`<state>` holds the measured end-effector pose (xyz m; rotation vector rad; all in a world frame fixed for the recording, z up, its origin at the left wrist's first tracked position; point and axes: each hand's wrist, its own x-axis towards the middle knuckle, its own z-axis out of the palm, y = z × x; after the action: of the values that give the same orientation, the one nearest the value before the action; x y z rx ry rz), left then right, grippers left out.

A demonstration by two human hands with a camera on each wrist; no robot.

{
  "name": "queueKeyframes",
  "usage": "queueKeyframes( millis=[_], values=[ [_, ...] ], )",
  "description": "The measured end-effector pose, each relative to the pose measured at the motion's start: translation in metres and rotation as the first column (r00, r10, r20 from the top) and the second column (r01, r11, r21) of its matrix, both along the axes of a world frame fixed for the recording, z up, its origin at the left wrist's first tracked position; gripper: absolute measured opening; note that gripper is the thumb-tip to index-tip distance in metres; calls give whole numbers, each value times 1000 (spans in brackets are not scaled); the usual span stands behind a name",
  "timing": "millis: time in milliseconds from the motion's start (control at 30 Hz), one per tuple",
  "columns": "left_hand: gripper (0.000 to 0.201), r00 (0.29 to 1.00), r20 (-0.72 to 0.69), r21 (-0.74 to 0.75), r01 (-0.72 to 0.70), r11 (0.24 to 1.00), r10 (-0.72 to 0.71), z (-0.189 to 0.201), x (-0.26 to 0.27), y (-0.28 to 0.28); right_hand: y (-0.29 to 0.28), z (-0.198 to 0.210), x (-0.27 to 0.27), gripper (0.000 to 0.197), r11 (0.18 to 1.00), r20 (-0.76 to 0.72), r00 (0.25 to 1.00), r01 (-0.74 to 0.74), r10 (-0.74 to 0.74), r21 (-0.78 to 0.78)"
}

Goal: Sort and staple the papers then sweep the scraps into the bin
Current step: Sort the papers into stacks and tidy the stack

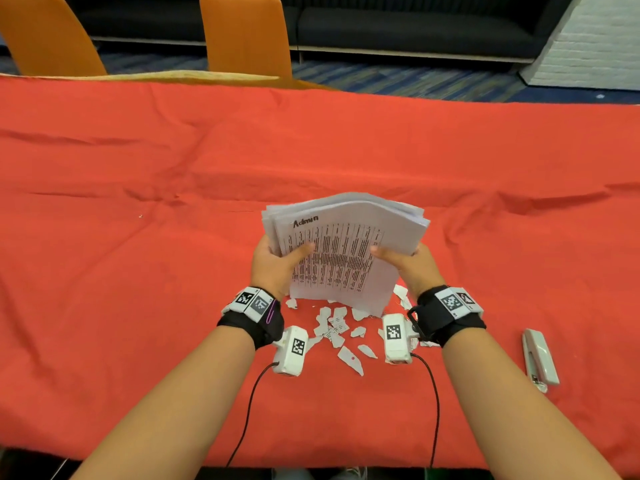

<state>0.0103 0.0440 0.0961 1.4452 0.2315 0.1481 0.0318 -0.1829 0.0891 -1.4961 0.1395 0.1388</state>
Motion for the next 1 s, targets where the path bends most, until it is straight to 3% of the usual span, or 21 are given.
queueKeyframes(
  millis=[200,300,400,433,533,567,600,700,800,867,933,1000],
  values=[
    [14,998,-55,97,-11,995,17,4,4,-8,7,-14,5,34,999,-32,999,43,-44,-30],
    [11,995,-62,43,-71,997,74,17,11,-1,-6,-17,5,25,997,-33,998,58,-60,-55],
    [15,969,-75,-84,-241,967,235,31,17,4,-23,-24,-4,28,993,-83,991,97,-103,-70],
    [26,955,-101,-130,-291,948,279,31,21,8,-27,-26,-7,29,992,-103,987,123,-127,-39],
    [104,941,-222,-282,-314,906,257,24,33,21,-33,-32,-10,48,967,-189,964,214,-186,139],
    [121,943,-256,-337,-294,894,214,23,34,22,-31,-34,-9,50,936,-200,962,234,-184,263],
    [124,947,-263,-407,-281,869,183,24,33,20,-29,-33,-9,51,897,-209,962,243,-174,369],
    [97,944,-297,-538,-288,792,142,17,26,9,-19,-31,-6,54,824,-212,969,224,-129,520],
    [97,948,-313,-608,-249,754,60,11,17,4,-15,-23,-7,50,843,-184,981,146,-57,518],
    [86,955,-296,-603,-210,769,28,8,12,10,-19,-20,-7,42,867,-175,982,146,-69,477],
    [46,964,-262,-565,-184,804,37,8,8,20,-29,-21,-7,41,880,-161,982,160,-97,446],
    [29,962,-263,-487,-195,851,71,3,6,35,-41,-23,-8,50,902,-150,979,188,-139,390]
  ],
)
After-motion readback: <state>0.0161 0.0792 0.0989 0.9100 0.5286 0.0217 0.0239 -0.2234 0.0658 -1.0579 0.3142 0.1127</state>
